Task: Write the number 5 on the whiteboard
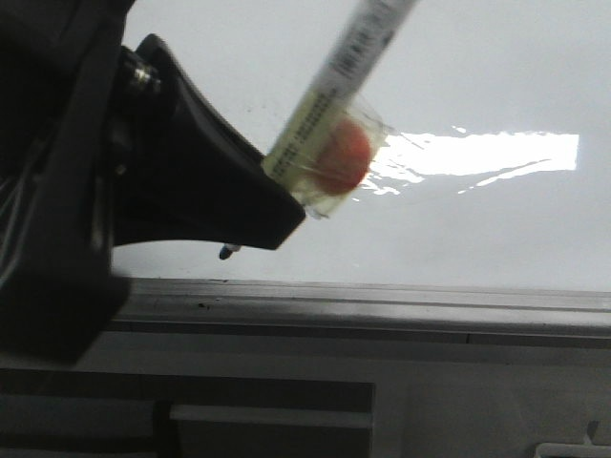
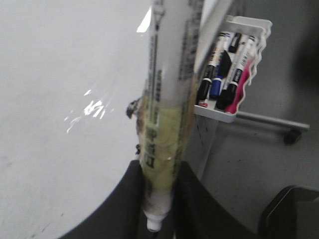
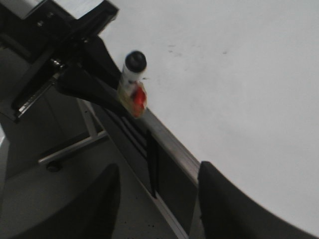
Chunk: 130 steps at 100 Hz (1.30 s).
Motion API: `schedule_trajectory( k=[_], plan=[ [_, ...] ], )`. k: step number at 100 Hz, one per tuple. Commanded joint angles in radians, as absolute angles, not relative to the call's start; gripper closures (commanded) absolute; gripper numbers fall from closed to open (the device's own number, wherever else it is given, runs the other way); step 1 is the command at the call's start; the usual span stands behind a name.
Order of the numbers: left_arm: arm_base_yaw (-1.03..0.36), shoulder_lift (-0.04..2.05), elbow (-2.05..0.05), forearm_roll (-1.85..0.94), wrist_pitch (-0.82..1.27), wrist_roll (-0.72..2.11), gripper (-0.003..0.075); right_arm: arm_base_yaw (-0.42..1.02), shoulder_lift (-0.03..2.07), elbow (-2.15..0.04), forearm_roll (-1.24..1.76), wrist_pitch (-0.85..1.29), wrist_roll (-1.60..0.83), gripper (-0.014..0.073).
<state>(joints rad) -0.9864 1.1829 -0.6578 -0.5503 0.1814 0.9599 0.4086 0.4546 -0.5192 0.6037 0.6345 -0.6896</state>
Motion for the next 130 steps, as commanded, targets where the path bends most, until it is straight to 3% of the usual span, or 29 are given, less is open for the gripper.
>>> schedule_trajectory(
  k=[1,13,54,84,98,122,130],
  plan=[
    [-1.033,1.158,-0.687,-0.476,0.134,1.012,0.074,0.466,0.517,-0.585,0.645,0.577,-0.746,0.02],
    [-1.056,1.16,-0.687,-0.472,0.102,1.012,0.074,0.533,0.589,-0.625,0.647,0.568,-0.746,0.0139],
    [-1.058,1.16,-0.687,-0.472,0.081,1.012,0.074,0.703,0.86,-0.661,0.665,0.356,-0.746,0.0139],
    [-1.058,1.16,-0.687,-0.472,0.081,1.012,0.074,0.803,0.987,-0.699,0.667,0.316,-0.746,0.0149],
    [-1.058,1.16,-0.687,-0.472,0.081,1.012,0.074,0.808,0.997,-0.699,0.677,0.278,-0.746,0.0257],
    [-1.058,1.16,-0.687,-0.472,0.079,1.012,0.074,0.808,0.998,-0.699,0.675,0.279,-0.746,0.0636],
    [-1.058,1.16,-0.687,-0.472,0.075,1.012,0.074,0.808,0.998,-0.699,0.675,0.279,-0.746,0.0663]
  ],
)
